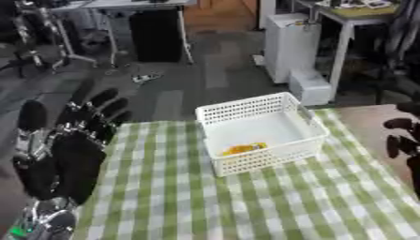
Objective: Pick up objects on the table and place them in the box.
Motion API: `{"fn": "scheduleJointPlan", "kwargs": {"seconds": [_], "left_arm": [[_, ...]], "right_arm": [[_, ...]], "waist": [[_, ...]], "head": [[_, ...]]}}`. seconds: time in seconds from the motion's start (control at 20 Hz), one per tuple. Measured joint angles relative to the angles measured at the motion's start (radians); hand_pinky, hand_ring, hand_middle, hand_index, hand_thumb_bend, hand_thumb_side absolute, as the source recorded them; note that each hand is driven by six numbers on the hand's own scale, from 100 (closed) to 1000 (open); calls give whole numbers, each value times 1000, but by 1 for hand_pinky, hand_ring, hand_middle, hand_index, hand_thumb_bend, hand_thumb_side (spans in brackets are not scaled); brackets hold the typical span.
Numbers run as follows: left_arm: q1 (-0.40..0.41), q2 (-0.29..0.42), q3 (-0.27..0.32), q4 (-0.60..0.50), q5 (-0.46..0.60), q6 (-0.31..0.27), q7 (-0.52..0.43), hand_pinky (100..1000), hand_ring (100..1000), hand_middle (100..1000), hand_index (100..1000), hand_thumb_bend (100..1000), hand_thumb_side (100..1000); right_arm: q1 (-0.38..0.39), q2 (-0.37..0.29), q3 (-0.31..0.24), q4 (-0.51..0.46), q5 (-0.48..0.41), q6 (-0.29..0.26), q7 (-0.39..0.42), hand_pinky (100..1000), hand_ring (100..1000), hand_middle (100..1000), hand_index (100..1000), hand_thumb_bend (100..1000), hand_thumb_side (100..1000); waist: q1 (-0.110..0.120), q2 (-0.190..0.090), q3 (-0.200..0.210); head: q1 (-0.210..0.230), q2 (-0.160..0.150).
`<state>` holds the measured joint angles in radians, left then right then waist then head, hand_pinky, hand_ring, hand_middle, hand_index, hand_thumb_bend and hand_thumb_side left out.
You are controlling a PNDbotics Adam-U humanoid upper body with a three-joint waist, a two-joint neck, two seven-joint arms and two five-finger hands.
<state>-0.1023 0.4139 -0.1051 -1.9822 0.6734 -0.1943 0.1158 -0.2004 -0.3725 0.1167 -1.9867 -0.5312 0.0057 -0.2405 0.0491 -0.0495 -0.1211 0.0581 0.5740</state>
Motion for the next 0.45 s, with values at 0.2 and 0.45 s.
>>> {"fn": "scheduleJointPlan", "kwargs": {"seconds": [0.2,0.45], "left_arm": [[14,-6,-1,0,-4,-1,1,857,826,775,1000,521,760],[23,-5,-4,0,-4,3,-8,858,825,777,1000,519,761]], "right_arm": [[0,-1,-1,0,0,-17,-4,226,529,624,778,662,585],[0,-7,-8,0,0,-28,-9,225,528,624,778,668,583]], "waist": [[-8,-7,-4],[-15,-9,-6]], "head": [[4,-5],[-6,-23]]}}
